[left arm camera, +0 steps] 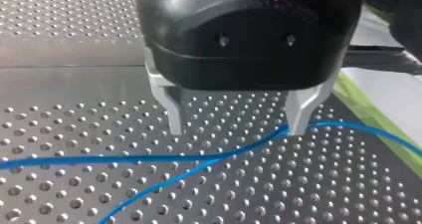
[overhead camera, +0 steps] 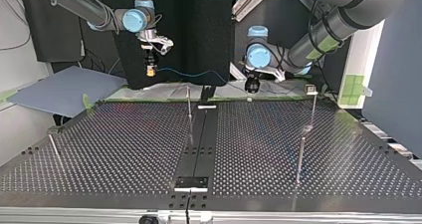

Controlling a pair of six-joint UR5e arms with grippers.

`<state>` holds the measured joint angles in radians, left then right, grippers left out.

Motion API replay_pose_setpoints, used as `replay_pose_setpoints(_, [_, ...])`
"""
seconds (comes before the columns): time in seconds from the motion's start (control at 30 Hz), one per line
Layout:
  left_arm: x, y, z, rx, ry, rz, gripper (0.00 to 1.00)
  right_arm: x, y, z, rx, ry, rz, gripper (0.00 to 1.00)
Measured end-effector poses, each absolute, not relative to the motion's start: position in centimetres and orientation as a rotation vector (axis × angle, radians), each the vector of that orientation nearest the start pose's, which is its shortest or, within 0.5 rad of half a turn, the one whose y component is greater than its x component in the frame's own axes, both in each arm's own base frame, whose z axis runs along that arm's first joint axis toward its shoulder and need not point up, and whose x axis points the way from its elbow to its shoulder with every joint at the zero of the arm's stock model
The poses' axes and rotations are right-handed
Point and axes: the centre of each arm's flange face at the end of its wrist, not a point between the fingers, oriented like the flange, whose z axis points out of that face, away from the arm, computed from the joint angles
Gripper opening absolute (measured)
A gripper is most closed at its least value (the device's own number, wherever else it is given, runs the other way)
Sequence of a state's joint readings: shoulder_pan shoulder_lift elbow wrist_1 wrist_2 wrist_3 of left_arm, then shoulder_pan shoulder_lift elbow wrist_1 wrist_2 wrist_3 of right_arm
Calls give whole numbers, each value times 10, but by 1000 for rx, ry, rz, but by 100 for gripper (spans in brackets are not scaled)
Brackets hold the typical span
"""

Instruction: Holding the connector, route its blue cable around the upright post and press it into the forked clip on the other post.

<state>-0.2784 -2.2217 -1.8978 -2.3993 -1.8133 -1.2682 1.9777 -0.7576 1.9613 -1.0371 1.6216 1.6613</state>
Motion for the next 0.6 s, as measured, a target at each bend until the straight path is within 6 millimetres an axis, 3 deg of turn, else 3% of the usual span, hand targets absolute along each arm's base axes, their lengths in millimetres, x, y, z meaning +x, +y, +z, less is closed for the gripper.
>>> replay_pose_setpoints(0.6, [496,-253,59,197,1758,250,99,329,-436,-26,1579,-1195,1416,0])
